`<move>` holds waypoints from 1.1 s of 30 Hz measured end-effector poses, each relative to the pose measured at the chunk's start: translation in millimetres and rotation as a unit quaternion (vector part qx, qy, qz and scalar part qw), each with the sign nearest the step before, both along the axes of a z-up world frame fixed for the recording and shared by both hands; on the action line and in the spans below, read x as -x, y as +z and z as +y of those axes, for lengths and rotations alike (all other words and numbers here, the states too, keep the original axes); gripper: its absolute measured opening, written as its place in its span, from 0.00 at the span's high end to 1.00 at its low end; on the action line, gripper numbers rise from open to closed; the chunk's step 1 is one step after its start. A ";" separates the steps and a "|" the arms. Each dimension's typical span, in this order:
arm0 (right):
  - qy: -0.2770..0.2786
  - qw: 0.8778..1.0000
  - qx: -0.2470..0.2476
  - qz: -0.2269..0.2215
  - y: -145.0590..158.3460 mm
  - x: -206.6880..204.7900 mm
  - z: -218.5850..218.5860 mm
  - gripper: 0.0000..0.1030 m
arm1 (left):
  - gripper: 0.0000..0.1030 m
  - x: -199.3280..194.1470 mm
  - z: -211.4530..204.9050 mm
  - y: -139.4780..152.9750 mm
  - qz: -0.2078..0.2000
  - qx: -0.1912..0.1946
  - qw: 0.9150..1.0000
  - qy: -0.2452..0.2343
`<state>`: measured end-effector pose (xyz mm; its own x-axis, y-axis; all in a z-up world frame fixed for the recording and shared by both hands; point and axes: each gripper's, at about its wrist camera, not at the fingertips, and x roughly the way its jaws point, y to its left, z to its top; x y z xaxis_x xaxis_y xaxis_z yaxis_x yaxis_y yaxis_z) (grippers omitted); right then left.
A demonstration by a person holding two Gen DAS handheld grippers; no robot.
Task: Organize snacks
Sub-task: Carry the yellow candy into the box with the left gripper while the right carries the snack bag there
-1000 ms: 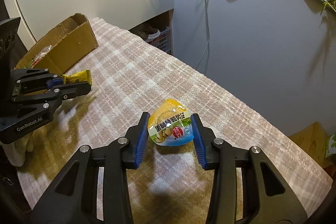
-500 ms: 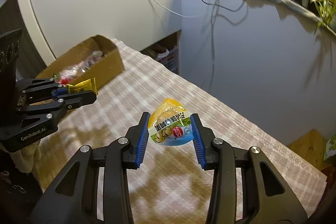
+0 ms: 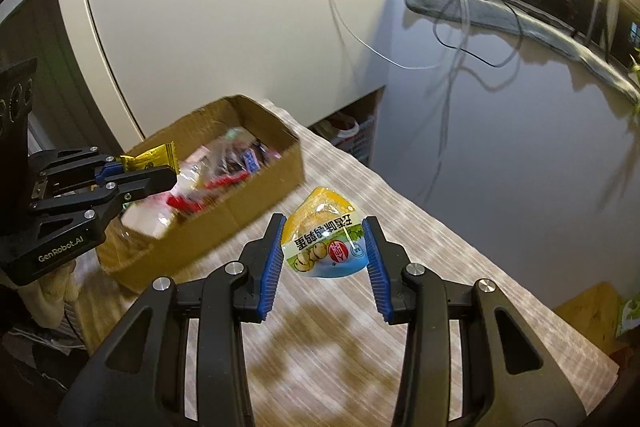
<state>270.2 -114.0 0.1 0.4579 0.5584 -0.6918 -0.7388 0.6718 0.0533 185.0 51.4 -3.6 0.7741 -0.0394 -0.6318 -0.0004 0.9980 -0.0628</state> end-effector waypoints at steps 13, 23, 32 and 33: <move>0.037 0.999 0.000 0.008 -1.2 -10.2 75.9 0.61 | 0.91 -8.6 55.3 1.9 -0.001 -0.004 1.000 0.024; 0.055 0.998 0.009 0.020 -11.6 -23.5 109.6 0.61 | 0.91 -18.3 77.9 -3.2 0.006 -0.006 0.999 0.031; 0.057 0.998 0.017 0.032 -21.7 -36.0 124.2 0.61 | 0.91 -32.9 89.2 -11.7 0.020 -0.005 0.999 0.037; 0.057 0.998 0.017 0.034 -22.7 -36.9 124.9 0.61 | 0.91 -34.2 90.5 -12.2 0.021 -0.003 0.999 0.037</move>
<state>307.2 10.9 -22.7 0.3441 0.5808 -0.7378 -0.8064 0.5853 0.0846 219.2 141.9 -15.9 0.7475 0.0213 -0.6639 -0.0769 0.9955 -0.0546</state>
